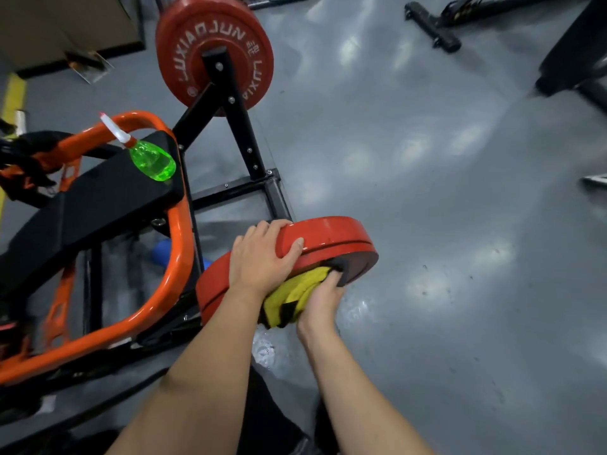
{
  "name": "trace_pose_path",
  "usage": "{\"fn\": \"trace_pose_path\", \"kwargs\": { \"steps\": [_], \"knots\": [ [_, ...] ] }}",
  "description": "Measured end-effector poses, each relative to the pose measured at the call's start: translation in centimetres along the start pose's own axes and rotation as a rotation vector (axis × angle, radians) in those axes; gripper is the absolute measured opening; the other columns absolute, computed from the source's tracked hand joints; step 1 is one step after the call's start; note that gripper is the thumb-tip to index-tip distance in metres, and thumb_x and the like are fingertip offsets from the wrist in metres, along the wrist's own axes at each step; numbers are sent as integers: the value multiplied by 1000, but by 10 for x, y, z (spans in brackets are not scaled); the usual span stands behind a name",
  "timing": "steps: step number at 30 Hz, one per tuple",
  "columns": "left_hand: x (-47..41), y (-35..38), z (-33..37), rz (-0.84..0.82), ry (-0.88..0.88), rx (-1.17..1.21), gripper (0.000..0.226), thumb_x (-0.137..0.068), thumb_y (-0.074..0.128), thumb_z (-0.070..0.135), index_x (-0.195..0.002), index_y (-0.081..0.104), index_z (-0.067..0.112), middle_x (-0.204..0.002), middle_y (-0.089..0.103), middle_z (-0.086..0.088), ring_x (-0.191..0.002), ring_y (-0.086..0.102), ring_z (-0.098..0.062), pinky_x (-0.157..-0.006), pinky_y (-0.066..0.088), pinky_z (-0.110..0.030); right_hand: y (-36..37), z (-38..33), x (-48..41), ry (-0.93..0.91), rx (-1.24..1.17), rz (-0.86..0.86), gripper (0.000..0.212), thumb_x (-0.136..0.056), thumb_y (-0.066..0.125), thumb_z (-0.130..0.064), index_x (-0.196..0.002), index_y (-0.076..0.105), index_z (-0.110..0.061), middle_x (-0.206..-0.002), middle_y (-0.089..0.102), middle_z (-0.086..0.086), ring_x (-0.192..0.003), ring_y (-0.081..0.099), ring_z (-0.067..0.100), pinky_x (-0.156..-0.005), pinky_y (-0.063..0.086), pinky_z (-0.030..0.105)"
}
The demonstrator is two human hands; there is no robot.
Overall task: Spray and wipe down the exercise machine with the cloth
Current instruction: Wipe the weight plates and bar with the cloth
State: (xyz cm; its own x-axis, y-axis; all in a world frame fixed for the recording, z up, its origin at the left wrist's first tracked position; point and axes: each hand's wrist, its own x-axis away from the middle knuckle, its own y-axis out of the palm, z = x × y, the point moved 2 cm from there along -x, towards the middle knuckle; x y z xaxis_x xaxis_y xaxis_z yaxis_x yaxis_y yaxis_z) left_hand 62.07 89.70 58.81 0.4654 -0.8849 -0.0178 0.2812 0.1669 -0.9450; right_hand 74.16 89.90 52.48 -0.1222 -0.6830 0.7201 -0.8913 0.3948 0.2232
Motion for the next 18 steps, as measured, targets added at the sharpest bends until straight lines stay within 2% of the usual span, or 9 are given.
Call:
{"fn": "trace_pose_path", "kwargs": {
  "steps": [3, 7, 9, 11, 12, 14, 15, 18],
  "knots": [
    [-2, 0, 0, -6, 2, 8, 51, -95, 38, 70, -132, 54, 39, -117, 61, 10, -113, 55, -18, -97, 39, -38, -12, -30, -37, 15, -129, -28, 36, -106, 44, -44, -130, 57, -21, -121, 70, 9, -102, 71, 27, -92, 58, 48],
    [-3, 1, -3, -16, -7, 28, 51, -96, 39, 70, -133, 55, 39, -118, 60, 10, -114, 54, -16, -98, 38, -37, -19, -33, -56, 39, -195, -46, 39, -106, 42, -48, -132, 57, -22, -123, 70, 10, -103, 71, 28, -88, 58, 47],
    [0, -1, -6, -11, -3, 45, 51, -96, 39, 71, -132, 56, 40, -117, 61, 11, -114, 54, -16, -98, 38, -37, -10, -22, -40, 48, -169, 8, 41, -103, 42, -54, -131, 53, -26, -125, 68, 7, -105, 70, 29, -90, 58, 50],
    [0, -4, -9, -18, 11, 61, 50, -95, 39, 71, -131, 56, 40, -116, 61, 12, -113, 54, -15, -98, 39, -36, 1, -8, -16, 98, -90, 117, 49, -95, 44, -61, -132, 46, -29, -127, 63, 6, -110, 66, 31, -97, 54, 53],
    [0, -4, -12, -22, 16, 73, 51, -95, 38, 72, -131, 56, 41, -116, 61, 13, -113, 54, -14, -97, 39, -36, 6, -3, -3, 121, -51, 144, 59, -90, 44, -64, -137, 43, -28, -129, 60, 7, -112, 63, 32, -100, 52, 54],
    [1, -5, -18, -25, 24, 91, 50, -94, 38, 72, -129, 57, 41, -115, 61, 14, -112, 55, -14, -97, 39, -36, 13, 5, 10, 145, -40, 161, 75, -82, 43, -66, -144, 38, -24, -131, 57, 9, -115, 60, 34, -102, 50, 54],
    [1, -5, -21, -26, 25, 101, 50, -93, 38, 72, -128, 57, 41, -115, 61, 14, -112, 55, -15, -97, 40, -37, 13, 6, 10, 161, -36, 169, 76, -81, 43, -65, -144, 38, -22, -131, 57, 9, -114, 60, 35, -102, 50, 54],
    [3, -5, -31, -23, 22, 138, 51, -93, 38, 71, -128, 57, 39, -116, 62, 13, -111, 55, -16, -98, 41, -39, 9, -3, -13, 139, -88, 151, 49, -97, 41, -52, -131, 53, -19, -125, 65, 10, -108, 66, 33, -99, 54, 53]
  ]
}}
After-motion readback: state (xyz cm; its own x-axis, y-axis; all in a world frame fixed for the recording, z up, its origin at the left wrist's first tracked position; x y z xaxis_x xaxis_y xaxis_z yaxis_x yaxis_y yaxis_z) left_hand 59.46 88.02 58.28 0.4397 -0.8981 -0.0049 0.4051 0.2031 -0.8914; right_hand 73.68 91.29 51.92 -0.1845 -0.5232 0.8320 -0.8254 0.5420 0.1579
